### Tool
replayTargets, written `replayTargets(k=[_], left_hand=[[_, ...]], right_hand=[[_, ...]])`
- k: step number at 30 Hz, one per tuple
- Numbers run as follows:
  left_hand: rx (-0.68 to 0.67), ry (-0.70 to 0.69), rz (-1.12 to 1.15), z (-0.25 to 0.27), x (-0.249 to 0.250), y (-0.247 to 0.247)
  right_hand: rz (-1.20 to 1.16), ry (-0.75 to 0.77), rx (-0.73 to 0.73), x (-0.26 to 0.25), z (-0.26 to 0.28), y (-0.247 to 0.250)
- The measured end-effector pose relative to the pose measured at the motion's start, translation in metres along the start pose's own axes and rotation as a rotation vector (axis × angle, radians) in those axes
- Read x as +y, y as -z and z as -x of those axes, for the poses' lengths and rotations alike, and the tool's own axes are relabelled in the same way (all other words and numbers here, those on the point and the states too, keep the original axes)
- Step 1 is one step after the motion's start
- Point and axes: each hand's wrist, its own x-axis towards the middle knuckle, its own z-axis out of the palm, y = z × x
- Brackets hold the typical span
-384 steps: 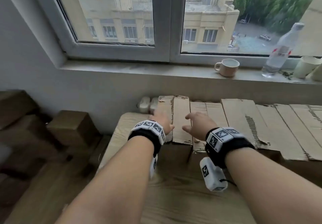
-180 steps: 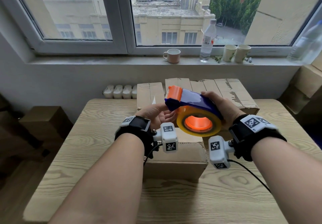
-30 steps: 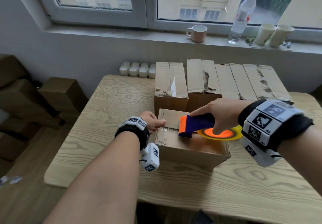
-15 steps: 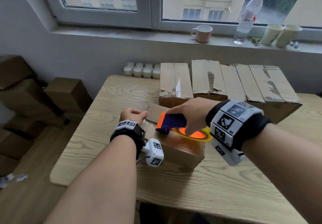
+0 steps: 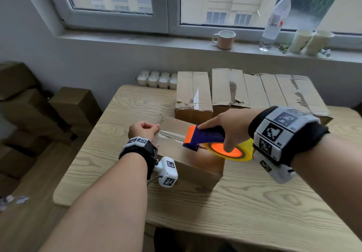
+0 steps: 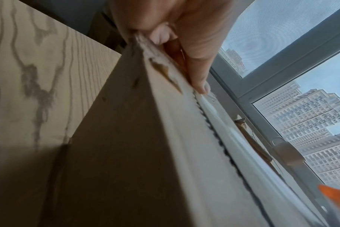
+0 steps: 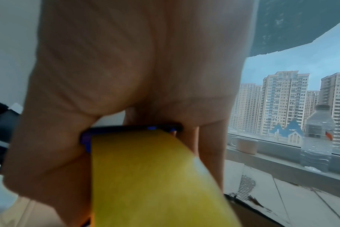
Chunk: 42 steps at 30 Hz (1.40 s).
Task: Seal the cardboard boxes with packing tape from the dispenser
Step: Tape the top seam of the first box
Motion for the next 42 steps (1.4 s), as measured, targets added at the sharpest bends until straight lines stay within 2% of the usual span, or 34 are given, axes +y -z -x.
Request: replayTargets(k=[9,17,19,22,24,29,32,34,36,38,40,42], left_hand=[[-0.018,0.018,-0.023,0.001,0.002,0.004],[-0.025,0.018,-0.015,-0.001,0.001,0.001],[-0.077,-0.004,-0.1,0.002,0.003,-0.002],[-0.2,-0.059,-0.37,0.006,0.004,-0.009],[-0.22,-0.111,-0.453,0.006,0.002,-0.012],[-0.211,-0.124,-0.361,-0.002,-0.007,0.003],[-0.18,-0.096,-0.298,-0.013,-0.016,0.021],[-0.122,-0.107,-0.349,-0.023,-0.017,0.032],[-0.007,-0.16,-0.543,-0.029,-0.009,0.039],[0.074,-0.284,-0.7,-0.024,0.006,0.034],[-0.016,-0.44,-0.745,-0.012,0.017,0.018],[-0.187,-0.512,-0.829,0.003,0.02,0.0]], right_hand=[[0.051,-0.088,-0.065,0.026,0.033,-0.02],[0.093,-0.052,-0.104,0.02,0.028,-0.016],[0.09,-0.051,-0.104,0.019,0.027,-0.015],[0.087,-0.044,-0.098,0.018,0.025,-0.014],[0.082,-0.038,-0.107,0.017,0.024,-0.013],[0.049,-0.035,-0.106,0.015,0.02,-0.013],[0.012,-0.023,-0.054,0.006,0.013,-0.015],[-0.005,0.003,-0.013,-0.004,0.005,-0.015],[-0.012,0.021,0.019,-0.012,-0.004,-0.014],[0.001,0.038,0.028,-0.018,-0.008,-0.009],[0.019,0.05,0.013,-0.02,-0.009,-0.004],[0.017,0.041,-0.002,-0.02,-0.008,-0.002]])
